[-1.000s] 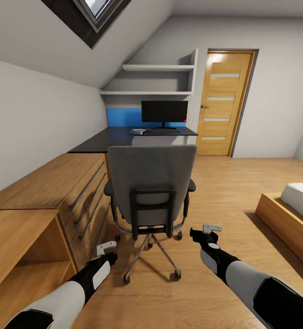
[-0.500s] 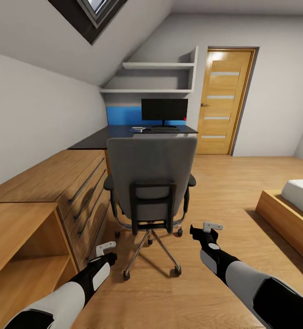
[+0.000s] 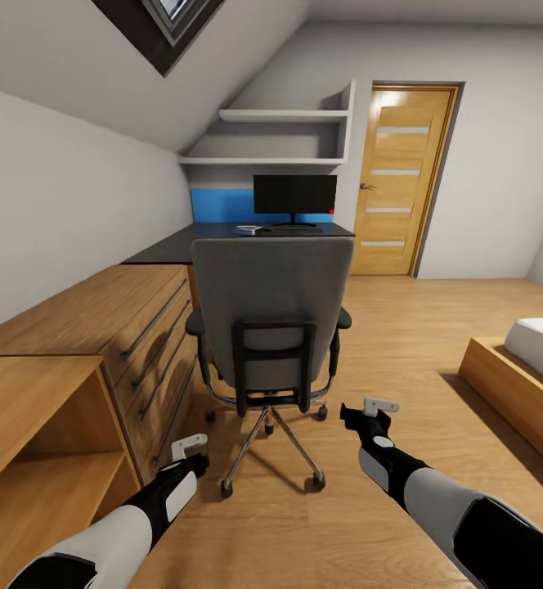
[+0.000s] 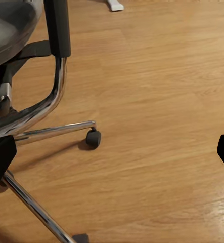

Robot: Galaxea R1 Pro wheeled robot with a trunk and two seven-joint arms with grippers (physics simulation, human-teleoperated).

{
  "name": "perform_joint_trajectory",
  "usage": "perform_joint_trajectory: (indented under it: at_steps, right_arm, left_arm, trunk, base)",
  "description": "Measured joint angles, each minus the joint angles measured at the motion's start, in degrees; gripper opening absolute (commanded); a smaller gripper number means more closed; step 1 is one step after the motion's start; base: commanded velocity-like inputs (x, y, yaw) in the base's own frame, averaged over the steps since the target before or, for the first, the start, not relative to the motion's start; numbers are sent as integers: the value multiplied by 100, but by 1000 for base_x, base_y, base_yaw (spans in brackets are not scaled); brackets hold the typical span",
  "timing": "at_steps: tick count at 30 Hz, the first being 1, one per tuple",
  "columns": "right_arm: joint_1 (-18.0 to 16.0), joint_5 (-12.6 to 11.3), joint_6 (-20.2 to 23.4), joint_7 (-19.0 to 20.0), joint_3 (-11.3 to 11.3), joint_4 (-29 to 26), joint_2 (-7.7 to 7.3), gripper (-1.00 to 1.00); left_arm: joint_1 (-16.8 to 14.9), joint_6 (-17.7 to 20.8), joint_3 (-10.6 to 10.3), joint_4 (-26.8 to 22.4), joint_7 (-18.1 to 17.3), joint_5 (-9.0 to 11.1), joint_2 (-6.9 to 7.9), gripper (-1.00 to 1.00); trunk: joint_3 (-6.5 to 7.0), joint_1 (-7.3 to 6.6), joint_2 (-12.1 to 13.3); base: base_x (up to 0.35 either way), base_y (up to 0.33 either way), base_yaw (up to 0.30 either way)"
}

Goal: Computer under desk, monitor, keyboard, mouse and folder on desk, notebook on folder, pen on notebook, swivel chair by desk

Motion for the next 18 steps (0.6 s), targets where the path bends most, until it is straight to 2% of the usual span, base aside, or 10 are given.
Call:
perform_joint_trajectory:
  at_steps: [3,7,12,18]
  right_arm:
    - [7,0,-177,2,0,0,0,100]
    - [14,1,-209,6,0,0,0,100]
    - [16,22,-219,16,4,0,0,100]
    - [16,286,-216,18,1,0,0,100]
  left_arm:
    - [1,-283,-6,148,3,-26,-3,100]
    - [1,-335,-8,172,4,-32,-4,100]
    - [1,-357,-5,179,5,-34,-4,100]
    - [2,-359,-8,184,5,-37,-8,100]
  trunk:
    - [0,-2,0]
    - [0,-1,0]
    - [0,-3,0]
    - [0,0,0]
  base:
    - [188,0,0]
    - [121,0,0]
    - [251,0,0]
    - [101,0,0]
